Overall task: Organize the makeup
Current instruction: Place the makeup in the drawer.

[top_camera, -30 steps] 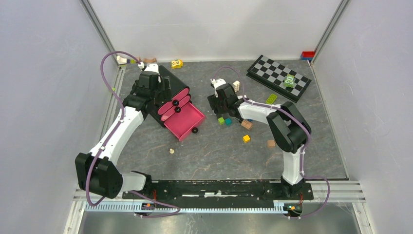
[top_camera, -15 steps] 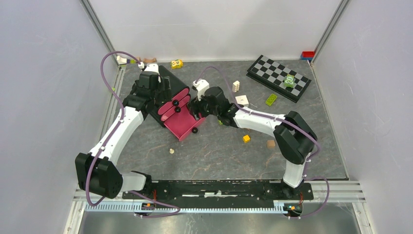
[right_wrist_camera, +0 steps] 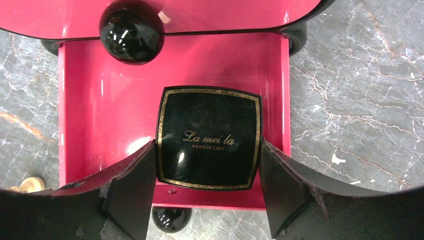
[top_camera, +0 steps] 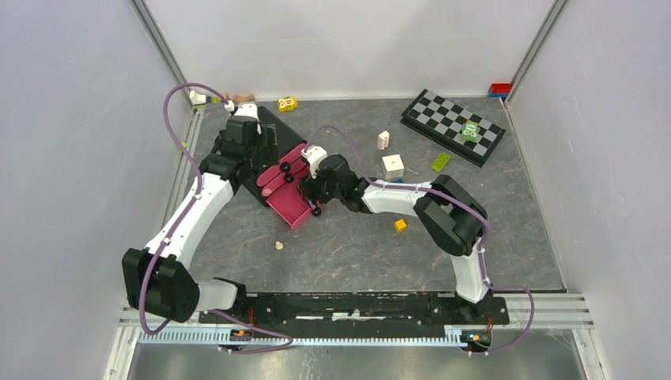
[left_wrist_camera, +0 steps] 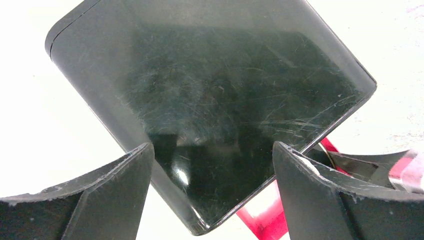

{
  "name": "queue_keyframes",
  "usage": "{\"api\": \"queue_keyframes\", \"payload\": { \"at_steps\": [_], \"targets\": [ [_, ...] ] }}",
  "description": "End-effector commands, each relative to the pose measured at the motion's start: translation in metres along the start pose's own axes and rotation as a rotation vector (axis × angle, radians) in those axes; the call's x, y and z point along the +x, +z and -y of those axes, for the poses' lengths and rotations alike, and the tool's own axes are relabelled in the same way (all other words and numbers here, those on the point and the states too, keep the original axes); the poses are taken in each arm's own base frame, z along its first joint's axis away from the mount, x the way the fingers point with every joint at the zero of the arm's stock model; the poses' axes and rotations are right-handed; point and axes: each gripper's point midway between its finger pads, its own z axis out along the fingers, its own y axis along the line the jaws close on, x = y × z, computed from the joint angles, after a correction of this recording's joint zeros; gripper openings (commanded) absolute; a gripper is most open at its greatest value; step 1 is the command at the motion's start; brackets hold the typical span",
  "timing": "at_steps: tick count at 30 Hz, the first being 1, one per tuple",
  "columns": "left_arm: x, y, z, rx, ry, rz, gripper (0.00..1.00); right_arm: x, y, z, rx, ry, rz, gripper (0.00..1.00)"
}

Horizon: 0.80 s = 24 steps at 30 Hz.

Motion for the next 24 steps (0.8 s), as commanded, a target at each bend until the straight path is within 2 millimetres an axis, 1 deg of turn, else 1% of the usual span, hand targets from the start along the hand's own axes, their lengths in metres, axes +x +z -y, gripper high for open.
{"api": "queue_keyframes", "payload": {
  "at_steps": [1, 8, 14, 16, 17, 19, 21, 24],
  "targets": [
    [0.068, 0.001, -0.011, -0.043, 0.076, -0.237, 0.94, -0.043, 0.01, -0.005, -0.009, -0.011, 0.128, 0.7],
    [0.068, 0.001, -0.011, -0.044, 0.078, -0.238, 0.94, -0.045, 0.025, -0.007, -0.017, -0.019, 0.136, 0.72],
    [0.068, 0.001, -0.012, -0.045, 0.078, -0.237, 0.94, -0.044, 0.034, -0.005, -0.01, -0.027, 0.135, 0.81],
    [0.068, 0.001, -0.012, -0.045, 0.078, -0.237, 0.94, -0.044, 0.034, -0.005, -0.009, -0.029, 0.136, 0.84],
    [0.068, 0.001, -0.012, -0.045, 0.078, -0.238, 0.94, -0.045, 0.034, -0.005, -0.011, -0.029, 0.135, 0.9],
    [0.068, 0.001, -0.012, -0.046, 0.078, -0.237, 0.94, -0.045, 0.032, -0.005, -0.01, -0.031, 0.135, 0.94],
    [0.068, 0.001, -0.012, -0.045, 0.078, -0.237, 0.94, -0.046, 0.028, -0.005, -0.01, -0.034, 0.137, 0.95],
    [0.068, 0.001, -0.012, -0.045, 0.078, -0.238, 0.94, -0.052, 0.018, -0.005, -0.009, -0.042, 0.148, 0.95]
  ]
}}
